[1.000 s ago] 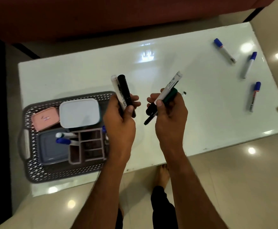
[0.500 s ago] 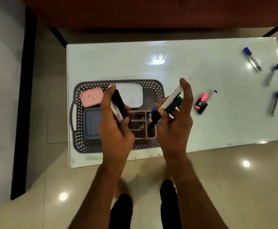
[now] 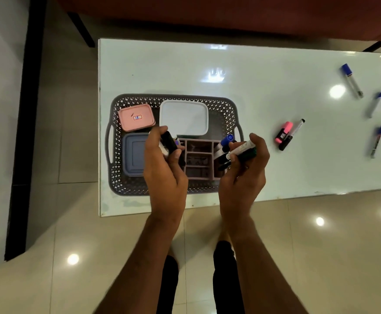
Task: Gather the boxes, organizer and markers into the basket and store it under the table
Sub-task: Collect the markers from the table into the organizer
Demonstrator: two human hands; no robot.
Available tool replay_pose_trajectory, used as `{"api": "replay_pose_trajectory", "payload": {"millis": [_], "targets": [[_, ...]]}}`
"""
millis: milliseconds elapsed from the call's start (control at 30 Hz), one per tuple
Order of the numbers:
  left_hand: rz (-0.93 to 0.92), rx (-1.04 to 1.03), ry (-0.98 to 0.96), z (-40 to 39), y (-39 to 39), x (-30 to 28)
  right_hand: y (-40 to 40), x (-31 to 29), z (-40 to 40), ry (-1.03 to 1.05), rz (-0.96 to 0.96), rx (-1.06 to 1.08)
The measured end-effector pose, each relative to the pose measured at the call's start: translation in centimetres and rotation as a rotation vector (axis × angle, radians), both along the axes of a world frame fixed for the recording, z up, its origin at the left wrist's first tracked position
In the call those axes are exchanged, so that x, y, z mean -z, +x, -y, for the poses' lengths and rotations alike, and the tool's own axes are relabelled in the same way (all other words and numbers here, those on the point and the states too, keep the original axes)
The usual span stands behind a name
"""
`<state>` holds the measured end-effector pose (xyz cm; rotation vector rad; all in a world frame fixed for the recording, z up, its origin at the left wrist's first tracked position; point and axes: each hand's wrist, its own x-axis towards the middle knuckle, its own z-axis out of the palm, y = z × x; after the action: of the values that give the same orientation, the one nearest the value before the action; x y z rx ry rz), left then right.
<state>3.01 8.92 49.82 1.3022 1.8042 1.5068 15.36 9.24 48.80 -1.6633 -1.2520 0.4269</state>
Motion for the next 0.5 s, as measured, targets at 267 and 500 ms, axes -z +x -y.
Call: {"api": "replay_pose_trajectory", "payload": {"millis": [267,500], "targets": [[0.005,-0.027,-0.037,1.3,0.7,3.4,-0.6,2.3,1.0,0.002,0.061,0.013],[-0.037,-0.128,0.098,0.7,1.6,4.1,-0.7,3.6,1.3,-0.003,0.067,-0.002]]}}
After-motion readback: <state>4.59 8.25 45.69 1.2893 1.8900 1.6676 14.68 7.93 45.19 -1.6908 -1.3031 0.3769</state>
